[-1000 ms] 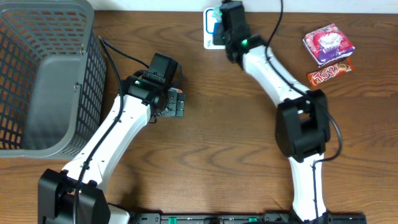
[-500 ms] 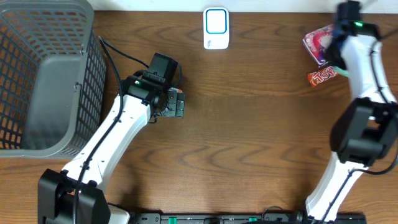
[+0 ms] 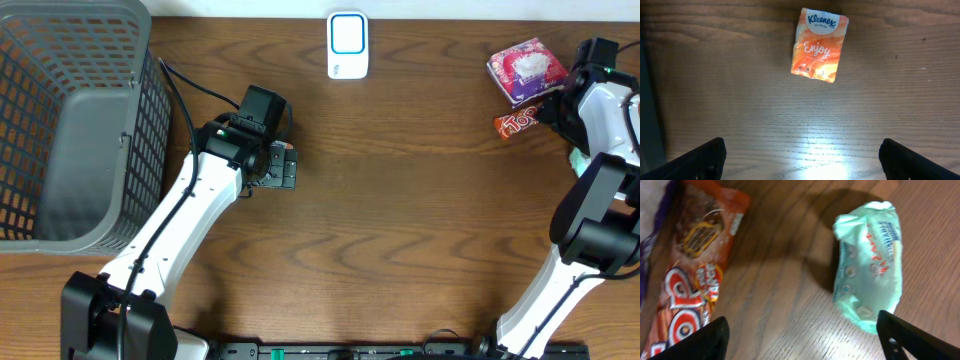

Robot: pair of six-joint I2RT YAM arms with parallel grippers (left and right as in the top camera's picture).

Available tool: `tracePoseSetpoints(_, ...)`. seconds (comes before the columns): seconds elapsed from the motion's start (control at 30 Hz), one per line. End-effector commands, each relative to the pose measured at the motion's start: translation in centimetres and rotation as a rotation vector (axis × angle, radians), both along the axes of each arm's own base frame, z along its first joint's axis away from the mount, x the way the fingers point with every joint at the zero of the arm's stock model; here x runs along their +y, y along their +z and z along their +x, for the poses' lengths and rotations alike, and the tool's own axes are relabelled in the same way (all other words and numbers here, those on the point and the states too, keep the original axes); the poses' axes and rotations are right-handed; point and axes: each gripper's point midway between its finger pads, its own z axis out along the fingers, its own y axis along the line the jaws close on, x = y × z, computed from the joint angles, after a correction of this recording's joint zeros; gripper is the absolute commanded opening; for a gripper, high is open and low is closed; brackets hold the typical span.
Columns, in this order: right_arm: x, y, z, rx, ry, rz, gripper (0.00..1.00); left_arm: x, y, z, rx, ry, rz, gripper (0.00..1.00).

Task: Scan the item barcode
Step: 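Carry the wipes pack right and place it below the red wrapper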

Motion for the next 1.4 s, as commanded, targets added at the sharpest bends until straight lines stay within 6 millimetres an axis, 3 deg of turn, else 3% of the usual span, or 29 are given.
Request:
tracePoseSetpoints(0.0,0.8,5.1,0.8,-0.11,0.044,-0.004,0.94,-0.1,0.2,0.1,-0.003,0.008,-0.002,0.98)
tracePoseSetpoints(0.1,2.5,9.3,0.9,-0.213,0.081,0.04,0.99,-0.1,0.2,0.1,-0.003,0.008,-0.002,0.98)
tracePoseSetpoints(0.17,5.2,14.0,0.5,-0.33,0.145,0.115,0.99,-0.1,0.2,0.1,-0.003,0.008,-0.002,0.98)
tracePoseSetpoints(0.33,9.4,17.1,-0.5,-0.408,0.238,0.281,0.99,-0.1,0.2,0.1,-0.003,0.008,-0.002,0.98)
tracePoseSetpoints(0.57,10.9,16.3,-3.2,-0.322,0.228,0.362,0.99,-0.1,0.2,0.1,-0.003,0.008,-0.002,0.98)
tracePoseSetpoints(1.37,10.9,16.3,-3.3,-0.318,0.227,0.362,0.99,-0.2,0.2,0.3,-0.013,0.008,-0.006,0.98)
